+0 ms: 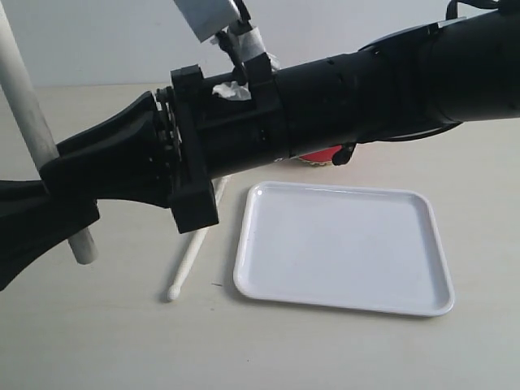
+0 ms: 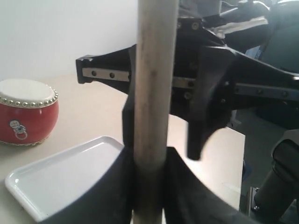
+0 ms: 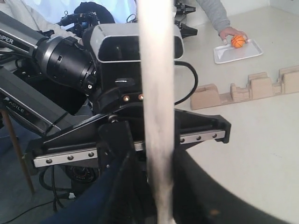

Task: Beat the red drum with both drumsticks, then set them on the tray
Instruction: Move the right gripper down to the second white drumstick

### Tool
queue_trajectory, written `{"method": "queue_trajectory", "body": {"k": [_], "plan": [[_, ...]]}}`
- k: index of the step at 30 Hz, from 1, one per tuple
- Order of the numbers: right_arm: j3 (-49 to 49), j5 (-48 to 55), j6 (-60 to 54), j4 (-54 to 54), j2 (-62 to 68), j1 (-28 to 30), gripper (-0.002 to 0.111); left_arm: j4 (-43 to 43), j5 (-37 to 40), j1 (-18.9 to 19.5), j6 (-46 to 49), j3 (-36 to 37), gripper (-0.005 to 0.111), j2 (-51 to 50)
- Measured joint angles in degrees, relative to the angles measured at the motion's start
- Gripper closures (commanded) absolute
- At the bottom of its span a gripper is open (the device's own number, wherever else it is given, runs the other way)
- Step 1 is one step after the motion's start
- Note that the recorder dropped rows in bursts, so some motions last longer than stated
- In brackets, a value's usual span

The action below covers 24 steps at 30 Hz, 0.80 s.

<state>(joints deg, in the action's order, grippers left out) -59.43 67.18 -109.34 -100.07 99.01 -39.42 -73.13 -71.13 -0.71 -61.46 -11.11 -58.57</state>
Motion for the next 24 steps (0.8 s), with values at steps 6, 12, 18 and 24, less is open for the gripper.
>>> {"method": "queue_trajectory", "body": {"k": [6,12,18,24], "plan": [[0.0,-2.4,0.0,0.6,-1.0,0.0,0.041,0.7,2.1,0.0,-0.2,0.0,0.107,0.0],[0.0,-23.2,1.7,8.8,-6.1,0.0,0.047,2.9,12.0,0.0,-0.2,0.0,0.107,0.0],[-4.9,-42.4,21.4,37.4,-7.1,0.0,0.058,14.1,28.5,0.0,1.3,0.0,0.107,0.0],[-19.4,-40.2,48.8,70.5,-2.3,0.0,0.057,19.1,36.0,0.1,2.6,-0.1,0.107,-0.1]]}}
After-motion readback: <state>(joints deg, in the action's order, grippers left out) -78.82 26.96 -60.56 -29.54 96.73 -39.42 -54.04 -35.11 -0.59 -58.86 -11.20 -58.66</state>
